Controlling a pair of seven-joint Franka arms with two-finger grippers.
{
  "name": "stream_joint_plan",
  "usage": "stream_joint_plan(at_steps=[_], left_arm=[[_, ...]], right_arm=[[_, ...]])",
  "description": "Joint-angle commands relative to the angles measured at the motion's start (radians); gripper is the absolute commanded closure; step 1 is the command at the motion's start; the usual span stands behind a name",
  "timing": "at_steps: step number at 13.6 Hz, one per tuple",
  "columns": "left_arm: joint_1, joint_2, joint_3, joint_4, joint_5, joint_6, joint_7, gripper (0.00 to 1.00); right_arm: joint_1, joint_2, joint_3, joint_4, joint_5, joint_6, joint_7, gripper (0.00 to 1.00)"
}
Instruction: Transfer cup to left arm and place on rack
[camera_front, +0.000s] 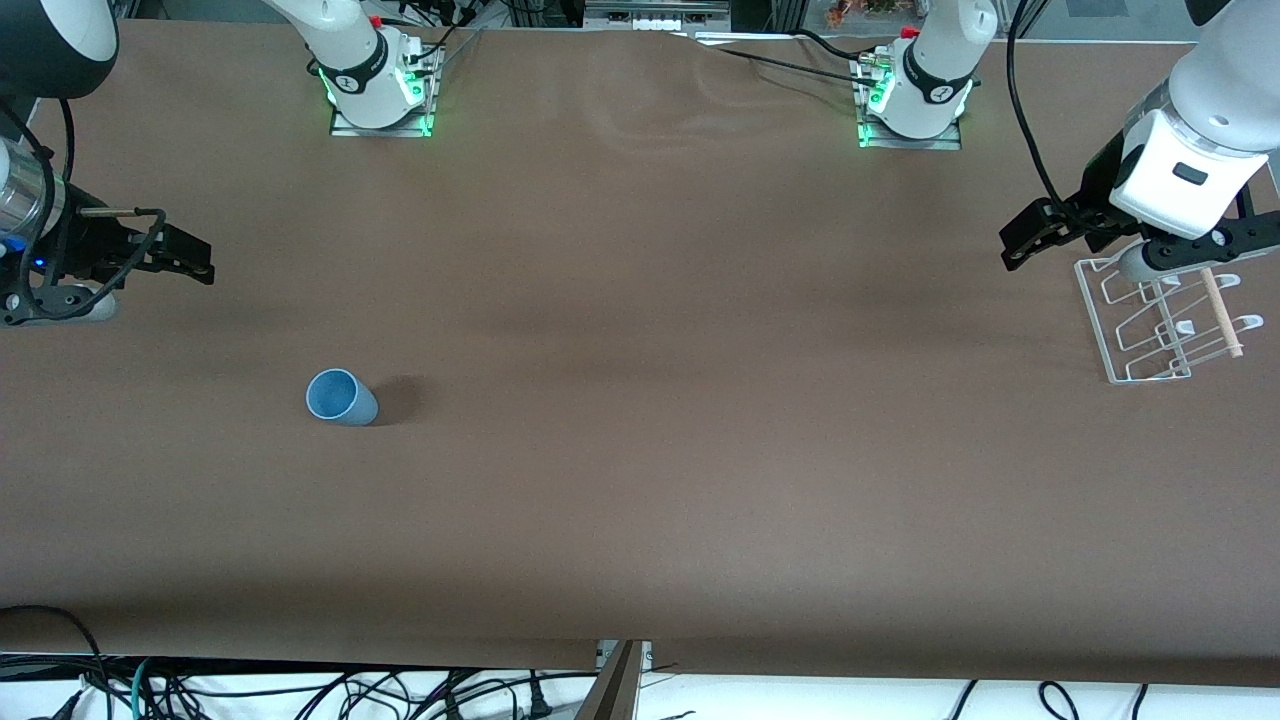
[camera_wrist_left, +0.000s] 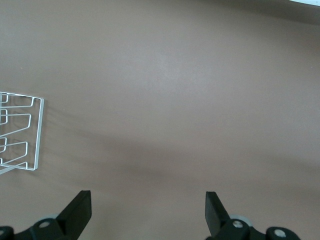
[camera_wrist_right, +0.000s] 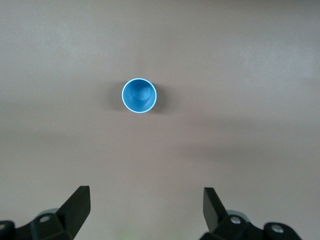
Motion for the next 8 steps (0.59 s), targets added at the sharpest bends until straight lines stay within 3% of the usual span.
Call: stream_joint_plan(at_steps=[1, 8], left_arm=[[0.002, -0.007, 0.003, 0.012, 0.019, -0.013, -0.006, 0.00], [0.002, -0.005, -0.009, 0.012, 0.060, -0.016, -0.005, 0.00]], right_arm=[[-0.011, 0.003, 0.016, 0.017, -0.016, -0.009, 0.014, 0.00], [-0.013, 0.003, 0.016, 0.017, -0.018, -0.009, 0.014, 0.00]])
